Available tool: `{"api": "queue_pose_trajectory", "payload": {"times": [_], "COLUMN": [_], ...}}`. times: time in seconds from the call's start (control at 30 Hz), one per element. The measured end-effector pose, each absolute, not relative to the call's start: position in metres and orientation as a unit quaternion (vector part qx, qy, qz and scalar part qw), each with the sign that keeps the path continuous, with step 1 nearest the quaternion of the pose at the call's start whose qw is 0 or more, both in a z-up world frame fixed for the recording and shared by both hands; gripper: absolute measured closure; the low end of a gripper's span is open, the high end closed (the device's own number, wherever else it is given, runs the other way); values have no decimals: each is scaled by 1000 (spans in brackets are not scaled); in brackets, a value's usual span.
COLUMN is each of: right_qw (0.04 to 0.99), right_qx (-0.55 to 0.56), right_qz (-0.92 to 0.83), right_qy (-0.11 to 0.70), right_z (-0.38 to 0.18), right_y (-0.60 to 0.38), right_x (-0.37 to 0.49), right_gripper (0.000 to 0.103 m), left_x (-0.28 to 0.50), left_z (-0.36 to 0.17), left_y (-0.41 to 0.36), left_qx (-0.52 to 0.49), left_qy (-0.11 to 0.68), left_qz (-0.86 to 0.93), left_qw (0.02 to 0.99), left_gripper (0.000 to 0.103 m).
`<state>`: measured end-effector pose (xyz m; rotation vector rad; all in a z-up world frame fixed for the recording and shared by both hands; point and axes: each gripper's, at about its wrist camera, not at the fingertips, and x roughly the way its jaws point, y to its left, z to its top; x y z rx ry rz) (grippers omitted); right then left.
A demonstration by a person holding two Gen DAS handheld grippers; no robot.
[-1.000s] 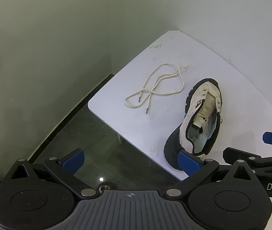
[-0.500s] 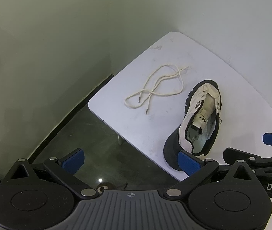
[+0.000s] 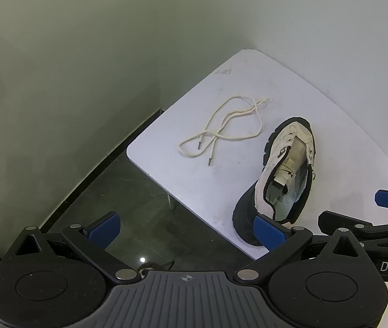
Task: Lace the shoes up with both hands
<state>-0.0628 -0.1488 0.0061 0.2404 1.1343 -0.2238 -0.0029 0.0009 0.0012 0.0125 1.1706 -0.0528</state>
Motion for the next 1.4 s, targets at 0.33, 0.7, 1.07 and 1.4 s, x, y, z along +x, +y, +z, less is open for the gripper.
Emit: {"api": "queue_pose_trajectory", "payload": {"times": [0.33, 0.7, 1.07, 1.4], "right_qw": [830, 830, 832, 834], "right_qx": [114, 119, 117, 115], "right_qz": [-103, -102, -99, -101], "right_qy": [536, 535, 533, 531], "right_z": [7, 8, 10, 12], "right_y": [-151, -149, -147, -148], "right_x": [-65, -65, -67, -67], "right_gripper": [1, 1, 1, 1], "left_x": [-2, -3, -4, -4], "left_z": [0, 1, 0, 1], "left_y": [0, 0, 4, 4], "left_qx": [7, 14, 8, 9], "left_qy": [551, 547, 546, 543], "left_qz": [-27, -27, -30, -32], "left_qw": [834, 836, 837, 839], "left_gripper": [0, 0, 0, 0]}}
